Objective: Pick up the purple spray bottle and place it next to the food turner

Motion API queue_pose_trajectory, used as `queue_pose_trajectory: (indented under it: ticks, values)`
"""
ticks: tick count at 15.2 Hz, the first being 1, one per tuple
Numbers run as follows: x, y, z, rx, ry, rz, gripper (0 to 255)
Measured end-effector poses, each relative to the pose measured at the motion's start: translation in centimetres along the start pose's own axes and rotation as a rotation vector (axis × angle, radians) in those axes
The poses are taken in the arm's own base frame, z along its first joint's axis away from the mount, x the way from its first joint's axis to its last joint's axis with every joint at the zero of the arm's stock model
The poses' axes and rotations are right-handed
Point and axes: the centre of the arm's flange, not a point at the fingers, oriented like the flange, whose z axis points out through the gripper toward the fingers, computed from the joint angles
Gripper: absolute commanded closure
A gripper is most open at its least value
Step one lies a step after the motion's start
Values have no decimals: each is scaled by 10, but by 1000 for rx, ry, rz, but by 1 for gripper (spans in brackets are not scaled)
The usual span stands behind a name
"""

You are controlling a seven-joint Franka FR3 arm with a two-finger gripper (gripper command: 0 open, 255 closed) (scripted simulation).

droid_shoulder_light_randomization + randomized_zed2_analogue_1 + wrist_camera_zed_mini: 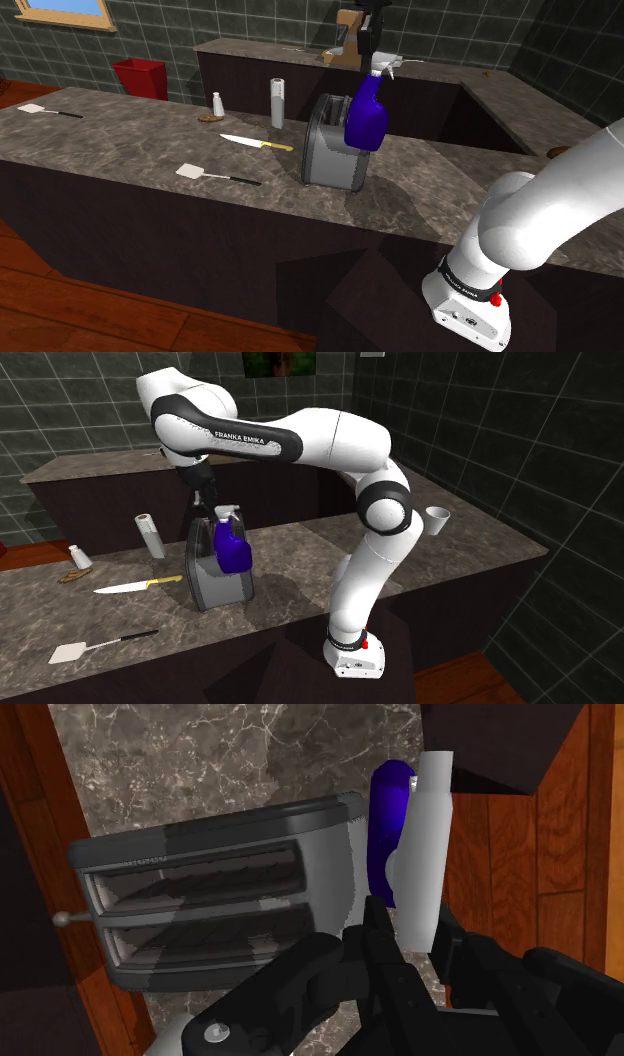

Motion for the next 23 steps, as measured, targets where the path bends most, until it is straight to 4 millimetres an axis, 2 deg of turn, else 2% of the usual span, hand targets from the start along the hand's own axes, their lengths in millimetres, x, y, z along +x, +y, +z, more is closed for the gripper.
queue_pose_trajectory:
  ticks: [18,20,23]
  values:
    - [223,-47,75,0,2,0,255]
    - [240,-54,89,0,1,0,255]
    - [248,-55,103,0,1,0,255]
